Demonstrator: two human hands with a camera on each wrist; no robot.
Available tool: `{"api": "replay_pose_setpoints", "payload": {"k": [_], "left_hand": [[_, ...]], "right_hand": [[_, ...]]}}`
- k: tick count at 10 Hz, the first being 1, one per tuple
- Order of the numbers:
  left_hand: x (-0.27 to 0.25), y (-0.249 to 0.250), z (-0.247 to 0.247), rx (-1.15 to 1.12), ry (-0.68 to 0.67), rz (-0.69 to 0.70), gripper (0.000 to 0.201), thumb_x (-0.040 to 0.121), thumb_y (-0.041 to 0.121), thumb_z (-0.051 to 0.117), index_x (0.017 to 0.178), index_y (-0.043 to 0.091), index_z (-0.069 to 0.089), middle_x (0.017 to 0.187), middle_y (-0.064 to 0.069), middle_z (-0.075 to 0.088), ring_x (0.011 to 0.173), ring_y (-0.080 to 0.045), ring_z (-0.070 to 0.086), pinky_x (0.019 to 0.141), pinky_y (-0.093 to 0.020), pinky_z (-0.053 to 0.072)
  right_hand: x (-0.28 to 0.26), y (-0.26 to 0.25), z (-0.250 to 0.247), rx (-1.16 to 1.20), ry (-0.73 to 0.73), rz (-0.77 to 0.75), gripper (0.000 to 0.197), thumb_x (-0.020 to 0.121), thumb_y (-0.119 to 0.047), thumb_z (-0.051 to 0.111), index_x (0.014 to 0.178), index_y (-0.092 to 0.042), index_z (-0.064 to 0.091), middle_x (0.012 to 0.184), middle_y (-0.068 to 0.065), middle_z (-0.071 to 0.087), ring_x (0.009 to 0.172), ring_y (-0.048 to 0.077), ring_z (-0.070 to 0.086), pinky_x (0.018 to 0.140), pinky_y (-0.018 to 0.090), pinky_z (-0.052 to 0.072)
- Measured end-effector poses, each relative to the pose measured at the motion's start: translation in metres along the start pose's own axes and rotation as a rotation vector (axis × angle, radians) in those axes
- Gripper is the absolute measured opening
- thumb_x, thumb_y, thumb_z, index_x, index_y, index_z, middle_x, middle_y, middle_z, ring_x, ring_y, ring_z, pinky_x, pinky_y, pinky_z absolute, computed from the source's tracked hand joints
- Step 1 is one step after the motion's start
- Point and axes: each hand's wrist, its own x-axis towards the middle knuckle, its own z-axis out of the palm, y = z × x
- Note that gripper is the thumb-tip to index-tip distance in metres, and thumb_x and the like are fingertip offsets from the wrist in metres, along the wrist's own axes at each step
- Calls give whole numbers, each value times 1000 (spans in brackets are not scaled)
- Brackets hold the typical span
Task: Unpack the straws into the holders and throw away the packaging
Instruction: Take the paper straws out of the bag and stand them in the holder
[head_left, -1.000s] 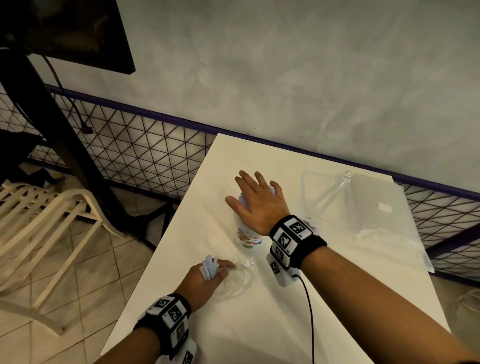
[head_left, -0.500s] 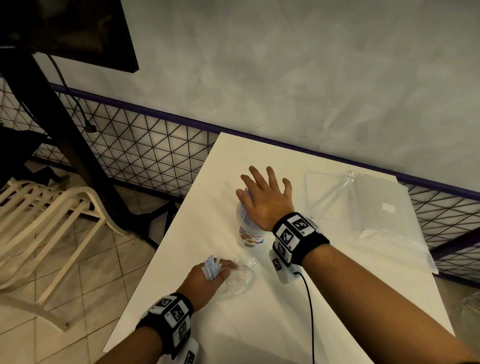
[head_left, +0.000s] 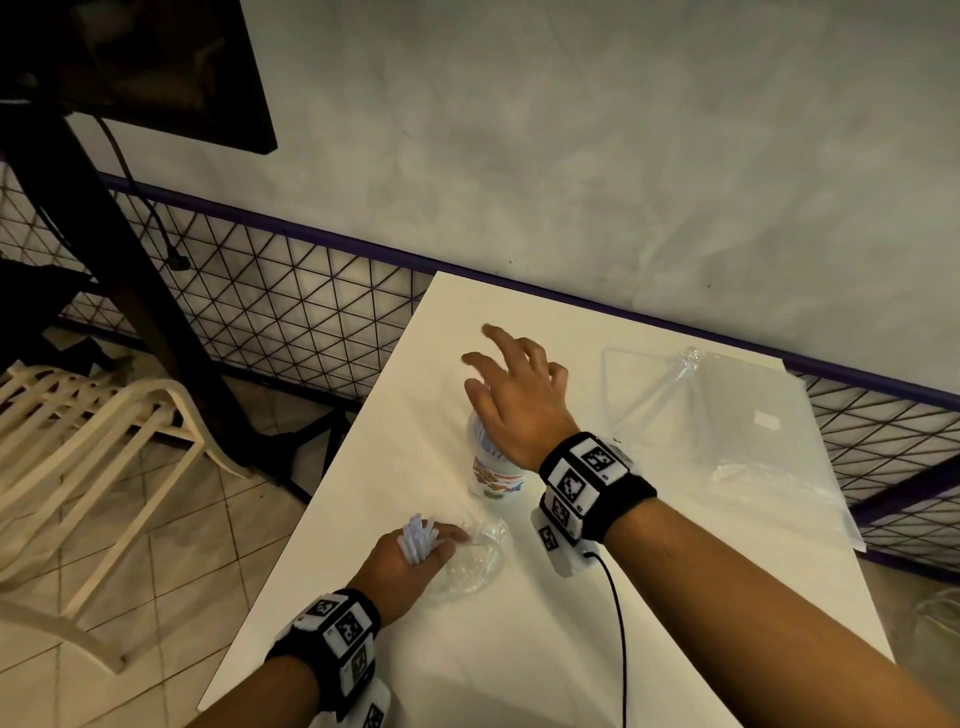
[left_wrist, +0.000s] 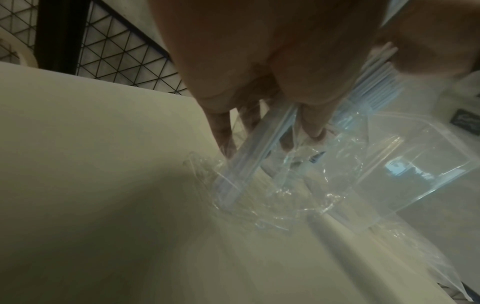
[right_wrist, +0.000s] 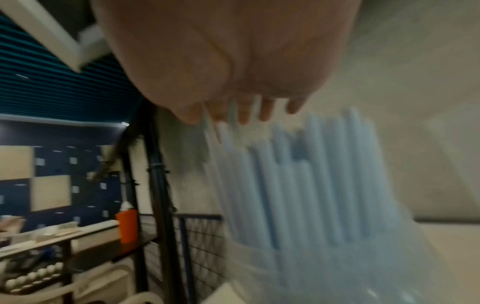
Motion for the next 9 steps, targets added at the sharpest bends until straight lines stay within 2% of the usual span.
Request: {"api": "replay_pose_setpoints", "payload": {"k": [1,2,3,4,5,6,7,8,9], "left_hand": [[-5,7,-1,-3,-5,-24,14,84,41,63,95,36,72,100,9,73,96,-9,67,90,-29,51],[-9,19,-2,5,34,-74,5,88,23,67,91,26,65,88,8,66,83,-10,61,82,-25,46],[-10,28,-1,-3,25,-93,14,80,27,69,94,27,65,89,10,65,91,-10,61,90,-30,49],[-12,28,2,10,38,23,57,72,40,60,128,31,54,122,5,62,120,-9,56,103,-26,43],[-13,23,2,12,-1,-10,54,73,19,69,123,17,52,106,-1,61,101,-14,63,85,-18,50],[-11,21,1,74,-17,-30,32,66,52,58,95,38,58,102,0,65,104,-20,62,94,-33,51],[-12,27,-1,88,-34,-4,27,67,52,59,92,42,58,100,11,66,96,-3,62,87,-23,51],[-12,26,-2,56,-35,14,36,76,28,75,107,38,59,104,14,68,98,5,62,86,-17,48],[-15,25,-5,79,-13,-30,53,70,30,80,112,47,51,110,18,65,103,4,59,91,-23,49]], "right_hand": [[-23,-19,-8,260,-69,-350,53,81,-23,44,133,-21,56,136,1,52,115,21,47,95,36,39],[-50,-25,1,469,-368,-315,59,78,-9,71,135,-18,56,121,1,55,82,3,51,76,10,41],[-65,-22,33,521,-464,-228,62,73,-12,83,130,-21,61,115,2,58,73,-7,52,67,4,37],[-67,-22,56,621,-436,-148,45,69,-19,90,110,-16,73,105,4,65,81,3,60,73,16,46],[-66,-28,68,604,-388,-150,28,71,-20,89,91,-8,74,93,8,66,80,15,62,71,19,46],[-67,-30,76,454,-376,-166,29,77,-26,83,90,-3,69,94,10,65,82,24,63,72,26,46],[-66,-26,77,351,-351,-197,34,80,-32,77,84,1,66,86,14,63,72,26,58,65,27,39],[-60,-18,70,286,-348,-206,36,81,-34,77,81,0,66,80,12,60,67,20,52,63,33,41],[-62,-9,65,246,-299,-176,37,84,-34,73,78,1,63,75,14,59,67,26,54,64,36,40]]}}
